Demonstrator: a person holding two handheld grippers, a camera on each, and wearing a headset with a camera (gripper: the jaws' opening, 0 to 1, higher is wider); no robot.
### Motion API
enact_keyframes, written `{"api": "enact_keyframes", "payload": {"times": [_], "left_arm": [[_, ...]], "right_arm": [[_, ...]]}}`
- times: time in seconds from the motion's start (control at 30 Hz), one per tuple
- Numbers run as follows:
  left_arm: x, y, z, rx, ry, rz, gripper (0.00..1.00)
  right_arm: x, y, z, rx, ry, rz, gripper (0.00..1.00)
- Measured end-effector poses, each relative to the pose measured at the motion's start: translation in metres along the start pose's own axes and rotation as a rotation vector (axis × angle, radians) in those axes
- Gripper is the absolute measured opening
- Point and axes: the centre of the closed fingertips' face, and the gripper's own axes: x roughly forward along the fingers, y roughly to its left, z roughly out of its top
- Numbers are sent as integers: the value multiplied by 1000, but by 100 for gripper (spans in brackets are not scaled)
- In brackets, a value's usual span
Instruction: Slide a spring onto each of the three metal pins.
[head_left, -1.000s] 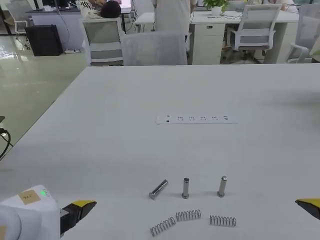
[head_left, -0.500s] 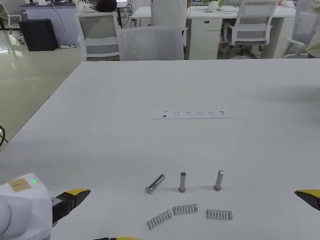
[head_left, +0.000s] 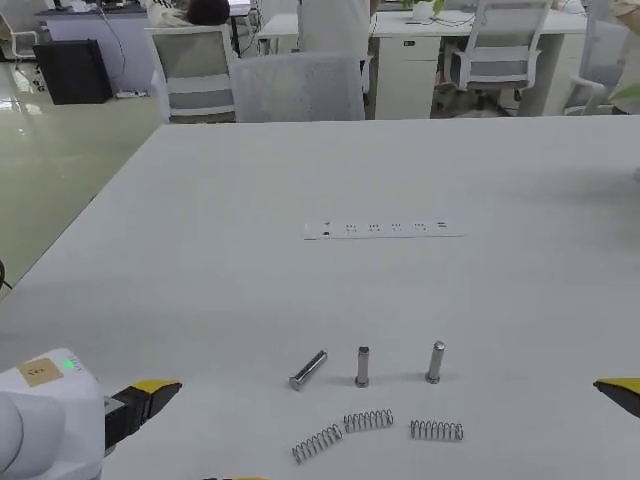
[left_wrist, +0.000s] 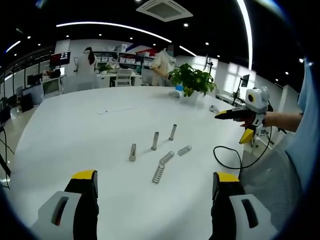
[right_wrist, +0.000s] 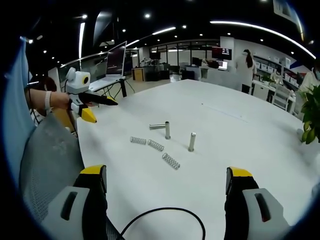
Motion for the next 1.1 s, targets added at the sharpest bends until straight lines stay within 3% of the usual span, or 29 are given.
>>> {"api": "enact_keyframes", "payload": {"times": [0.4,0.57,0.73,0.87,1.1], "left_arm": [[11,5,-2,29,44,-28,93],[18,10,4,38,48,-36,92],[25,12,10,69,63,-47,91],[31,16,8,104,99,-66,90],[37,17,8,97,120,-77,90]], "right_arm": [[3,1,-3,2,6,8,98],[3,5,-4,-6,7,16,98],[4,5,-5,-9,10,19,98],[4,3,-8,-9,15,15,98],[3,1,-10,0,15,9,98]]}}
